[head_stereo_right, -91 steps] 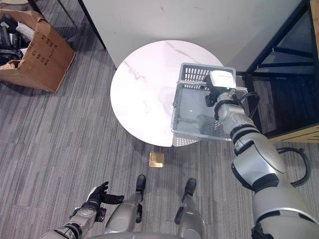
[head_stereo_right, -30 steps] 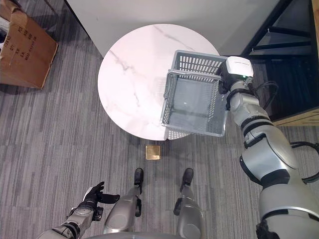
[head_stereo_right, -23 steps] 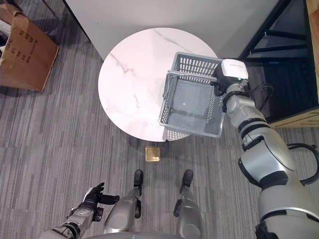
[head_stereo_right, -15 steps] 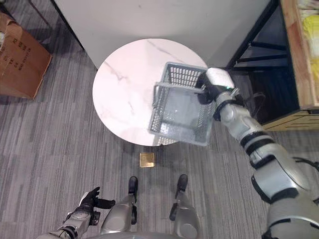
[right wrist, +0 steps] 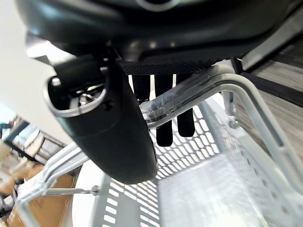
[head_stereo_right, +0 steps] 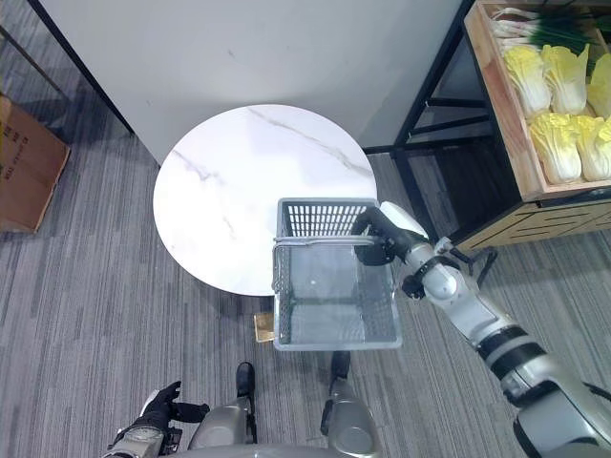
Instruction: Get the vegetables into the basket
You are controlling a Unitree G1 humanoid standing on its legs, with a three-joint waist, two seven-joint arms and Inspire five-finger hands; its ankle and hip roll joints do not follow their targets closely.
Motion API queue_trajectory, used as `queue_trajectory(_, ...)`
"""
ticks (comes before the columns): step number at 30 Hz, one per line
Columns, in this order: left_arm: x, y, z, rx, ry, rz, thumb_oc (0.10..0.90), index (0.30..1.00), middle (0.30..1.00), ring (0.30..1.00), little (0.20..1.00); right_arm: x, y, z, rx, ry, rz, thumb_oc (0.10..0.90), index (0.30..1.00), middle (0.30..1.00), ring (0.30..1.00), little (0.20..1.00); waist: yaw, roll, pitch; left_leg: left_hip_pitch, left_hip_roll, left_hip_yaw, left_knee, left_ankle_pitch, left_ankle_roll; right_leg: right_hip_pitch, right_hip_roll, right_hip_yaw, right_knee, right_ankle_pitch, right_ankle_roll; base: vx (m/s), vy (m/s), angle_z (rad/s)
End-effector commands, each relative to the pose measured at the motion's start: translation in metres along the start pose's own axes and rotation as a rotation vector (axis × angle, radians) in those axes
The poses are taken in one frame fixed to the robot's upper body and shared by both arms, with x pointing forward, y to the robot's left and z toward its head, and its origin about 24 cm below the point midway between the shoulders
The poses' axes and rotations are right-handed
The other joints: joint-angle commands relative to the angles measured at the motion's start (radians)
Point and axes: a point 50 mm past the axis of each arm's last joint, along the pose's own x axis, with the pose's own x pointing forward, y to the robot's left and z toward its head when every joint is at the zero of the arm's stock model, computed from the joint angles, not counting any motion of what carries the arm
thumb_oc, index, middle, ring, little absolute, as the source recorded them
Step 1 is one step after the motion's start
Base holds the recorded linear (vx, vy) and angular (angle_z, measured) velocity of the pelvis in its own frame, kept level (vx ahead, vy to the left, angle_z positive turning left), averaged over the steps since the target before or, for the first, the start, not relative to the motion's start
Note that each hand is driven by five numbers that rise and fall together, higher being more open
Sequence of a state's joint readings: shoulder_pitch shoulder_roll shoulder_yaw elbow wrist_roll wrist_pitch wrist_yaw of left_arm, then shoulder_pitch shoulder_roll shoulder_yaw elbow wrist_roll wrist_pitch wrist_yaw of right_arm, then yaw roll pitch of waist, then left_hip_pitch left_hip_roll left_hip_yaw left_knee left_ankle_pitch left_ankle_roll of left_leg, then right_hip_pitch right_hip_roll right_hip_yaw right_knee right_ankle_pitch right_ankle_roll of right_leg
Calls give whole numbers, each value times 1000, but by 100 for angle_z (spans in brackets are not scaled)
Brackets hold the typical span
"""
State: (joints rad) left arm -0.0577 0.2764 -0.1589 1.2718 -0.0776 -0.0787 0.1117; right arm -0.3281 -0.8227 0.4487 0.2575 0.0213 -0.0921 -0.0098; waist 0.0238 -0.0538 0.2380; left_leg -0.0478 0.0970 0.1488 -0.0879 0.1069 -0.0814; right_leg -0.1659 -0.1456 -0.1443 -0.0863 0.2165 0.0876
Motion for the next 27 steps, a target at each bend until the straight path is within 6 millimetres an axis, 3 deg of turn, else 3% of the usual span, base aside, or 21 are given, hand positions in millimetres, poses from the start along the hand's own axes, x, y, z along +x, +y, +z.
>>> queue_trajectory(1,-7,-3,-35,77,118,-19,900,1000,1000,1000,1000,0,-65,66,56,-357,-241,400,300,300,300,300,-1,-8,-92,-3,37,-19,1,-32,-36,65,-88,-6,8,-30,114,42,0,-4)
queue_trajectory(7,-8,-1,-40,84,131,-2,900,1000,1000,1000,1000,-20,-64,55,36,-339,-311,400,300,300,300,300,-10,-12,-95,31,32,-10,3,-47,-24,85,-96,-6,17,-39,119,43,24,-3)
queue_trajectory(13,-6,4,-34,106,105,18,900,1000,1000,1000,1000,-42,-56,32,36,-263,-412,400,300,300,300,300,-35,-32,-72,31,-5,1,105,-123,21,77,-134,22,102,-42,139,13,151,-9)
queue_trajectory(14,-6,4,-33,117,98,19,900,1000,1000,1000,1000,-45,-55,29,41,-248,-421,400,300,300,300,300,-42,-35,-70,33,-13,7,105,-127,26,70,-140,31,106,-24,146,-52,178,-8)
queue_trajectory(15,-5,6,-28,138,85,24,900,1000,1000,1000,1000,-49,-53,21,46,-217,-431,400,300,300,300,300,-63,-43,-66,33,-35,19,99,-130,37,52,-156,56,103,45,166,-52,179,-9)
queue_trajectory(16,-5,6,-28,139,85,24,900,1000,1000,1000,1000,-49,-53,21,46,-216,-431,400,300,300,300,300,-61,-44,-67,32,-36,21,98,-130,38,51,-157,58,101,47,167,-86,180,-14)
queue_trajectory(18,-3,10,-20,157,56,40,900,1000,1000,1000,1000,-48,-49,18,33,-194,-437,400,300,300,300,300,-82,-45,-63,19,-52,49,83,-125,47,0,-170,93,81,154,174,-146,139,-27)
queue_trajectory(20,-2,13,-15,162,38,54,900,1000,1000,1000,1000,-45,-47,18,28,-189,-442,400,300,300,300,300,-83,-41,-56,11,-46,70,83,-124,53,-23,-171,89,86,152,174,-120,93,-52)
queue_trajectory(25,-2,21,-16,133,38,85,900,1000,1000,1000,1000,-45,-45,19,12,-192,-433,400,300,300,300,300,-63,-16,-43,2,-9,165,71,-105,64,13,-153,-58,197,-32,135,-133,113,-78)
queue_trajectory(27,-3,23,-19,118,45,91,900,1000,1000,1000,1000,-44,-44,19,5,-190,-429,400,300,300,300,300,-49,-11,-49,6,2,209,60,-94,65,35,-156,-118,247,-72,126,-90,56,-76)
